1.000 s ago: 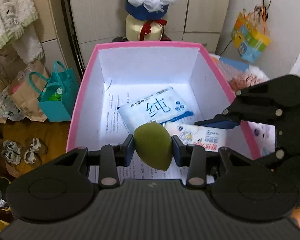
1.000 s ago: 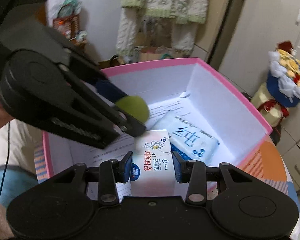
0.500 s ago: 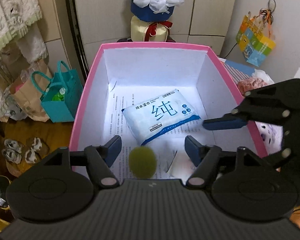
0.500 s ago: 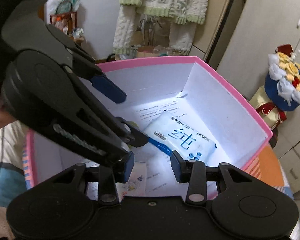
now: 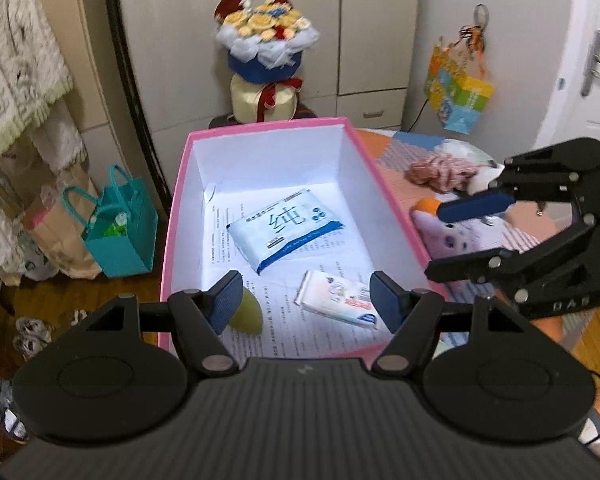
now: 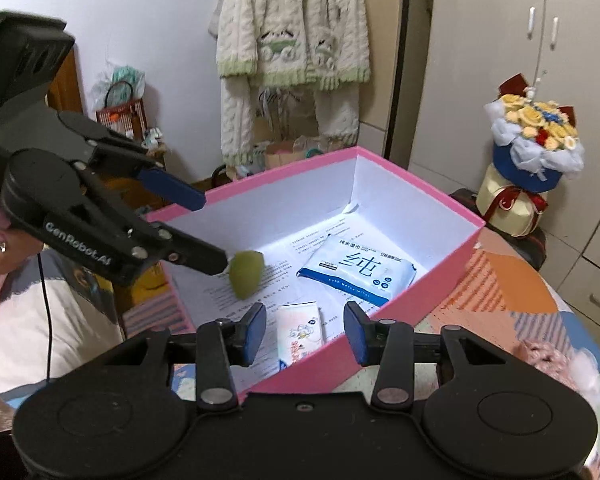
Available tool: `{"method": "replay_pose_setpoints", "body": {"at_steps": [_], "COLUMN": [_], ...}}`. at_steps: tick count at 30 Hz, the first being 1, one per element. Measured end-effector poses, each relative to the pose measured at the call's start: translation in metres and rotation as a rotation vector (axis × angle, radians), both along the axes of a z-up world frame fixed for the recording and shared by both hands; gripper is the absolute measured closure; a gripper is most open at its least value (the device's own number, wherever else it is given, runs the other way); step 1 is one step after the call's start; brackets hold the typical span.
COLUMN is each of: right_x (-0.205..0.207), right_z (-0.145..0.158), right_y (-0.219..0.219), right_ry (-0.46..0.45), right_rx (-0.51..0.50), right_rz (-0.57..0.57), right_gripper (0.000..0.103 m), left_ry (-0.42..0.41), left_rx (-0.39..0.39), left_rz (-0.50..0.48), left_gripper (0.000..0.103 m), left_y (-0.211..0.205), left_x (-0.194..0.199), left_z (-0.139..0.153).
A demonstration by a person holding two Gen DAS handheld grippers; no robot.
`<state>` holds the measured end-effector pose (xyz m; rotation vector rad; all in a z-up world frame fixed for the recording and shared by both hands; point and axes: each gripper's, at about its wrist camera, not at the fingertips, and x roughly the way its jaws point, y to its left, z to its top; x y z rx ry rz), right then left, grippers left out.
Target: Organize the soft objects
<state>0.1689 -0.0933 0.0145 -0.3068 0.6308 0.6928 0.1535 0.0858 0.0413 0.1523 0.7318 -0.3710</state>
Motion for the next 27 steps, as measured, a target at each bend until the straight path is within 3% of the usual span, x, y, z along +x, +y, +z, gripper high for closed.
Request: {"method": "replay_pose_setpoints", "body": {"at_steps": [2, 13, 27], "right_x": [-0.012, -0.082, -0.138], "right_z": [0.005, 0.026, 0.012], "right_y": [-0.003, -0.023, -0.060], "right_ry": [-0.024, -0.151, -0.219], "right_rx": [-0.014, -0.056, -0.043], "right_rz": [-0.003, -0.003, -0.025], "right_gripper": [0.044, 0.029, 0.024], "left_ry": [-0.019, -0.038, -0.069], "left_rx": [0.004, 0.005, 0.045], "left_rz": [-0.005, -0.107, -0.212], "left_gripper": [0.034, 0.029, 0.017], "left_y": [-0.003, -0.027, -0.076], "left_x": [-0.014, -0.077, -0.118], "left_z": [0.006, 0.022, 0.013]}}
